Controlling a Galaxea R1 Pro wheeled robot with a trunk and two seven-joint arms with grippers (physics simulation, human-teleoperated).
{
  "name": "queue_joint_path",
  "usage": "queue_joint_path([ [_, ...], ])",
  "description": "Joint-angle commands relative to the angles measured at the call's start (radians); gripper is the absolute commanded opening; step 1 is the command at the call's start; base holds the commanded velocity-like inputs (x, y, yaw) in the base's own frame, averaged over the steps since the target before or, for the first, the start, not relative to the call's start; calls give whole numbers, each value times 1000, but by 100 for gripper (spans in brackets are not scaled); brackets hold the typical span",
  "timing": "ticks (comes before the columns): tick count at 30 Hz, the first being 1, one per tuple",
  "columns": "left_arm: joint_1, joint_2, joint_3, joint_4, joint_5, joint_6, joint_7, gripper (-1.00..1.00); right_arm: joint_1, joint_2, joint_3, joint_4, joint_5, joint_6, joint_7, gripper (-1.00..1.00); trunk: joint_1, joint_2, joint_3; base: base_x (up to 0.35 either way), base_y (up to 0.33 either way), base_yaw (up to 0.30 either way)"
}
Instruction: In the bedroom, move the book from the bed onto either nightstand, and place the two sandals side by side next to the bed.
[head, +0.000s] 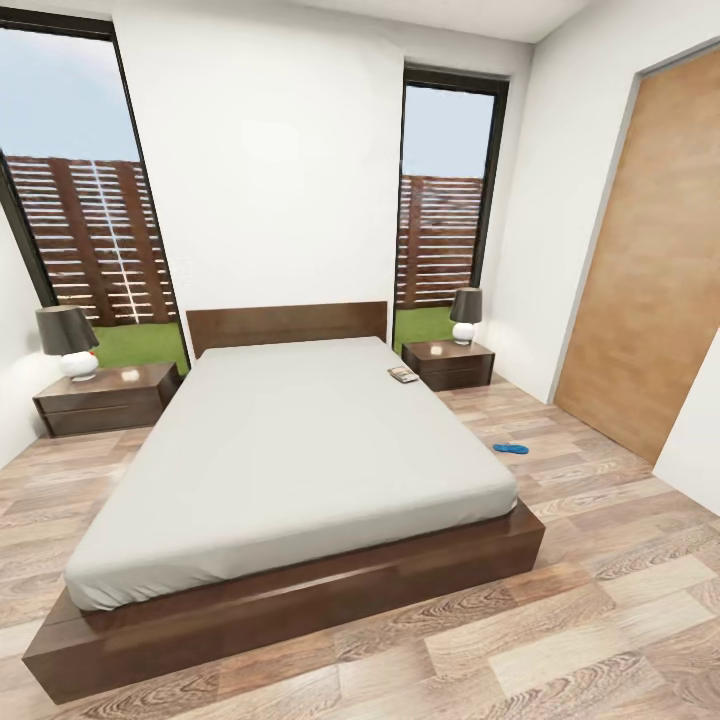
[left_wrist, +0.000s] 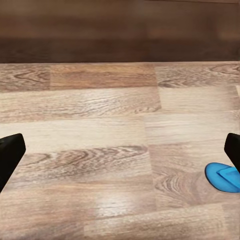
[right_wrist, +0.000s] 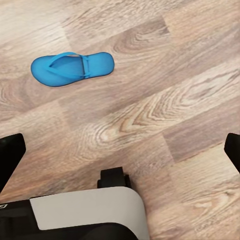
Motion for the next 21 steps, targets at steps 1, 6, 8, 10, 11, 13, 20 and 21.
queue_joint_path([
  [1,0,0,0,0,7,-3,0,100,0,1,-2,0,-1,-1,0,100,0,-1,-1,0,0,0],
  [6,0,0,0,0,7,-3,0,100,0,3,-2,0,-1,-1,0,100,0,-1,-1,0,0,0],
  [8,0,0,0,0,7,-3,0,100,0,3,-2,-1,-1,-1,0,100,0,-1,-1,0,0,0],
  [10,0,0,0,0,7,-3,0,100,0,3,-2,0,-1,-1,0,100,0,-1,-1,0,0,0],
  [11,0,0,0,0,7,-3,0,100,0,4,-2,0,-1,-1,0,100,0,-1,-1,0,0,0],
  [13,0,0,0,0,6,-3,0,100,0,4,-2,0,-1,-1,0,100,0,-1,-1,0,0,0],
  [20,0,1,1,-13,5,-2,0,100,0,5,-2,0,-1,-1,0,100,0,-1,-1,0,0,0],
  [21,0,1,1,-25,5,-1,0,100,0,5,-2,0,-1,-1,0,100,0,-1,-1,0,0,0],
])
